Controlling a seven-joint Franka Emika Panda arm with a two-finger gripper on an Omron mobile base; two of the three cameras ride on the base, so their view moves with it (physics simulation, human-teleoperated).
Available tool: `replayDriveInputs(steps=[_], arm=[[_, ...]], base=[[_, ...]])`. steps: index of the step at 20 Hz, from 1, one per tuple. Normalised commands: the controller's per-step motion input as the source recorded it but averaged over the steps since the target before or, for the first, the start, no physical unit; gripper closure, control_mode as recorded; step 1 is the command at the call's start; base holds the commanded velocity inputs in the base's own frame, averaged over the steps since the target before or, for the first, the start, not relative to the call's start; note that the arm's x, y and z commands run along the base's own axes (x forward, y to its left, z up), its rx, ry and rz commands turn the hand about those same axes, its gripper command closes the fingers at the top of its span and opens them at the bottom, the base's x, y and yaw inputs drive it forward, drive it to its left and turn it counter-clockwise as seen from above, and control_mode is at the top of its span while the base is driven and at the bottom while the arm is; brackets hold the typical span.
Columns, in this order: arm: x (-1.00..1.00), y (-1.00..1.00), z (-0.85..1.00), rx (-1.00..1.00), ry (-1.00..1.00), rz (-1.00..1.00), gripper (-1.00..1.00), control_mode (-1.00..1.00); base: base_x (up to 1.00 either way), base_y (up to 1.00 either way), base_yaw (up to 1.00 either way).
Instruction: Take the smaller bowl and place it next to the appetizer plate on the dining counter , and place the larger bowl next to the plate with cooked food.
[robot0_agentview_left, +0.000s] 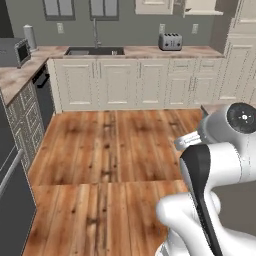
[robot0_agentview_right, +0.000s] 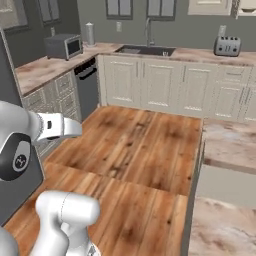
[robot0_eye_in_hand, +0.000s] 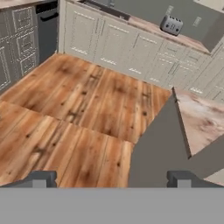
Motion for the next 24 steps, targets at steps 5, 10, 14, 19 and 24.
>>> replayDriveInputs(steps=[5, 10, 14, 19, 24], arm=[[0.0, 0.0, 0.0, 0.0, 0.0, 0.0, -1.0, 1.0], [0.0, 0.0, 0.0, 0.0, 0.0, 0.0, -1.0, 1.0], [0.0, 0.0, 0.0, 0.0, 0.0, 0.0, -1.0, 1.0], [0.0, 0.0, 0.0, 0.0, 0.0, 0.0, -1.0, 1.0], [0.0, 0.0, 0.0, 0.0, 0.0, 0.0, -1.0, 1.0]], base=[[1.0, 0.0, -0.08], [1.0, 0.0, -0.12], [1.0, 0.0, -0.22], [1.0, 0.02, -0.22], [1.0, 0.03, -0.28]])
